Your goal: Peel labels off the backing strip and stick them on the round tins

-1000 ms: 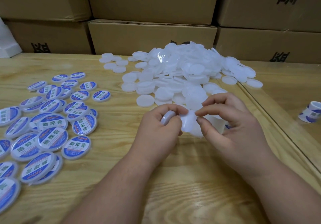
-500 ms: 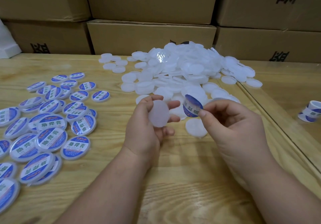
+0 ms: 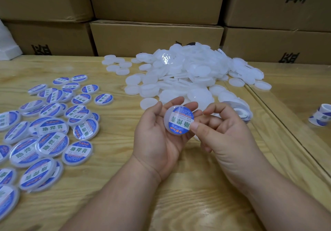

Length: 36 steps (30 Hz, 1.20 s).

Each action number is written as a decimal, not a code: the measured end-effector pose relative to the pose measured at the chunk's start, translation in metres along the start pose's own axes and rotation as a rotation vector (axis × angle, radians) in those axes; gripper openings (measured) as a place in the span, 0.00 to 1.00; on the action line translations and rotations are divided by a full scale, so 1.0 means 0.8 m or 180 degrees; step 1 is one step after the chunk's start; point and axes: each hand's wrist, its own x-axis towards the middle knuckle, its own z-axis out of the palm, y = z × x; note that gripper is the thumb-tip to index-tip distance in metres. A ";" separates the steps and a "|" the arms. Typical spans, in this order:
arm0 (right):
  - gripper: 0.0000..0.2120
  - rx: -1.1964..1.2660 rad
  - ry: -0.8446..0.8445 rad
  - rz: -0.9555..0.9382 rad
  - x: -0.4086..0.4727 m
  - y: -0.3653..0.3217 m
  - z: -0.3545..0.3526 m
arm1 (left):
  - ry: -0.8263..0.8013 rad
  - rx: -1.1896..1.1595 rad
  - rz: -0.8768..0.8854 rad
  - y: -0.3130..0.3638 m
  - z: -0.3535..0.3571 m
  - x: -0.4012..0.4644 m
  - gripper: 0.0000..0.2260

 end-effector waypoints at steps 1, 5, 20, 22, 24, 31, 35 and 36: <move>0.13 -0.0037 0.0003 -0.0004 0.000 0.001 0.001 | -0.0012 -0.0008 0.0027 -0.001 0.000 0.000 0.19; 0.12 -0.0179 0.0079 -0.0012 0.000 0.005 0.002 | -0.0033 0.0089 0.0130 -0.003 0.000 0.002 0.18; 0.12 -0.0481 0.0237 -0.0027 0.000 0.009 0.003 | -0.0059 0.0223 0.0223 -0.004 0.001 0.003 0.13; 0.12 -0.0501 0.0234 -0.0014 0.001 0.009 0.003 | -0.0076 0.0271 0.0250 -0.005 0.001 0.003 0.13; 0.11 -0.0483 0.0255 -0.0007 0.001 0.009 0.003 | -0.0070 0.0326 0.0277 -0.006 0.001 0.004 0.13; 0.12 -0.0535 0.0304 -0.0035 0.003 0.010 0.002 | -0.0141 0.0394 0.0320 -0.009 -0.003 0.006 0.11; 0.12 -0.0548 0.0321 -0.0038 0.004 0.011 0.002 | -0.0133 0.0372 0.0319 -0.008 -0.001 0.006 0.11; 0.12 -0.0547 0.0324 -0.0041 0.004 0.011 0.002 | -0.0136 0.0377 0.0327 -0.008 0.000 0.006 0.11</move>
